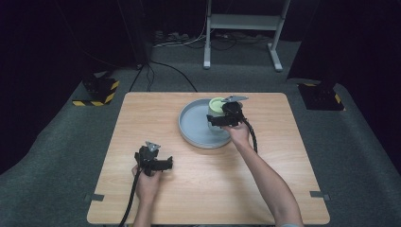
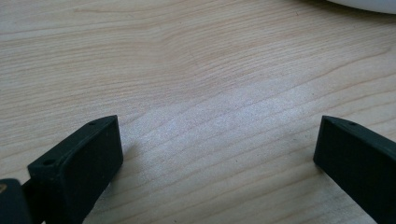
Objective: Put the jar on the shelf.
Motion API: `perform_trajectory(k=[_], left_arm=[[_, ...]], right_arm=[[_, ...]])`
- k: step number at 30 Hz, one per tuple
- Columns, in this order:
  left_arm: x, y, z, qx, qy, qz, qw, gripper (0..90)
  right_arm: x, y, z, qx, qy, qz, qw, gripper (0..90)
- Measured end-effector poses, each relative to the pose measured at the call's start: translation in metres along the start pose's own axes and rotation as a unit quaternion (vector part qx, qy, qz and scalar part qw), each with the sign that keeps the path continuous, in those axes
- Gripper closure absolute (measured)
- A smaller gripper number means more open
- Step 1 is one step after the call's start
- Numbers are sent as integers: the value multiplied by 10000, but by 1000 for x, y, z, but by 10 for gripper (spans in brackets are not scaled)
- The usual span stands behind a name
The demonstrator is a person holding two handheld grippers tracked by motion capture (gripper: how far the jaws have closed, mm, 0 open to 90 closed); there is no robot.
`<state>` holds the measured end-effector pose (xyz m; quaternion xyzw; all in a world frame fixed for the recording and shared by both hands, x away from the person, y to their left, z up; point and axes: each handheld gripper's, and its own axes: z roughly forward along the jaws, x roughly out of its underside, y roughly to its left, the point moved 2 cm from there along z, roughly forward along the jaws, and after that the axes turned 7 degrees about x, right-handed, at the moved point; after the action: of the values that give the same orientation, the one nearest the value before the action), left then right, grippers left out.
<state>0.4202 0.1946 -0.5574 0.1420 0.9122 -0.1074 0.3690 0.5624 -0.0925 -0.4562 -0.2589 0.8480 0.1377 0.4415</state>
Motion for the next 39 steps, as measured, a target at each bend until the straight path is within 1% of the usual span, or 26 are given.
perform_trajectory(k=[9, 17, 21, 39], left_arm=[[0, 0, 0, -2, 1, -3, 10000, 13], [0, 0, 0, -4, 2, -1, 10000, 13], [0, 0, 0, -3, 3, 0, 10000, 13], [0, 0, 0, -7, 4, -2, 10000, 13]], right_arm=[[3, 0, 6, 67, 44, -35, 10000, 111], [5, 4, 11, 101, 65, -80, 9999, 111], [7, 4, 15, 170, 117, -129, 9997, 111], [12, 2, 19, 209, 94, -104, 9997, 111]])
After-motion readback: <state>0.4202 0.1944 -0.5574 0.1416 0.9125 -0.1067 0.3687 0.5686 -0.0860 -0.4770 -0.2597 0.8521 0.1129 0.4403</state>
